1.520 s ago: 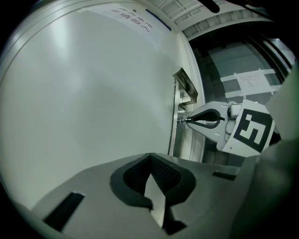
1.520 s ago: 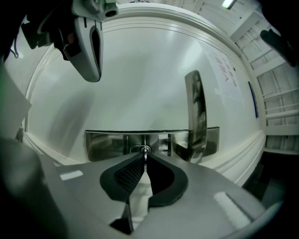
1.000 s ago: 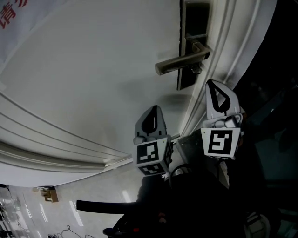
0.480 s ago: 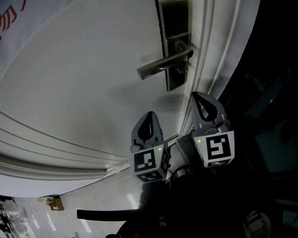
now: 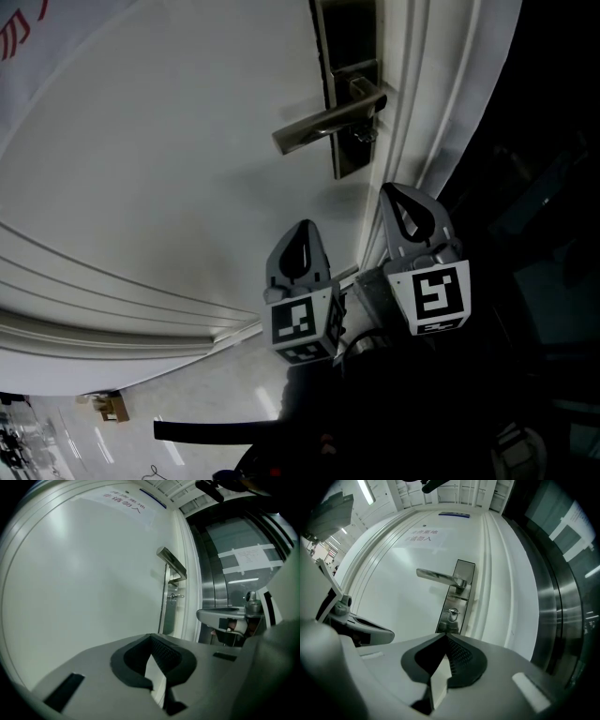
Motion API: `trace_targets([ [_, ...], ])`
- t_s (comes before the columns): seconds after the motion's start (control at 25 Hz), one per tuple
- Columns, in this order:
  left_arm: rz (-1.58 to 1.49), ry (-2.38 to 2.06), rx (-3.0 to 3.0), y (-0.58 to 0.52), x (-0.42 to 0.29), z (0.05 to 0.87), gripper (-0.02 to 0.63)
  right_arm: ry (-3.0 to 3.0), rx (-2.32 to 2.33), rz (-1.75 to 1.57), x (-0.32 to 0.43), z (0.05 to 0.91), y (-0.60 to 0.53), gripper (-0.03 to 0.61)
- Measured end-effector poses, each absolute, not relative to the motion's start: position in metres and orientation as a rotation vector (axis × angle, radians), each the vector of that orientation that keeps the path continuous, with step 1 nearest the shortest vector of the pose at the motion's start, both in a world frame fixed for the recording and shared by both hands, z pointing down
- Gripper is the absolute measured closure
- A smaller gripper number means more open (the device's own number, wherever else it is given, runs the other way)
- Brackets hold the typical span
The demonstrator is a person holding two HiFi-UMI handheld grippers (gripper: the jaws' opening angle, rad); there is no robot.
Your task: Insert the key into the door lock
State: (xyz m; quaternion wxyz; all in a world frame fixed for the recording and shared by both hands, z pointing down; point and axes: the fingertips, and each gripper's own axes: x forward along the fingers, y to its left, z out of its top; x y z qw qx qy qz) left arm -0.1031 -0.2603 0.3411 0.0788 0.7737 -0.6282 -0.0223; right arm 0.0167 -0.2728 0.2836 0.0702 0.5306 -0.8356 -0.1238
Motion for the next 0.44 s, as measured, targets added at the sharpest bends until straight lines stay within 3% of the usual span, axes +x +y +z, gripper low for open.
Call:
trace_targets([
  [0.44,-0.060,-1.878,2.321,-0.2622,-0.1026,0.3425,0.612,-2.516,1.598,-0.370,0.0161,0.2832,-0.2742,0.578],
])
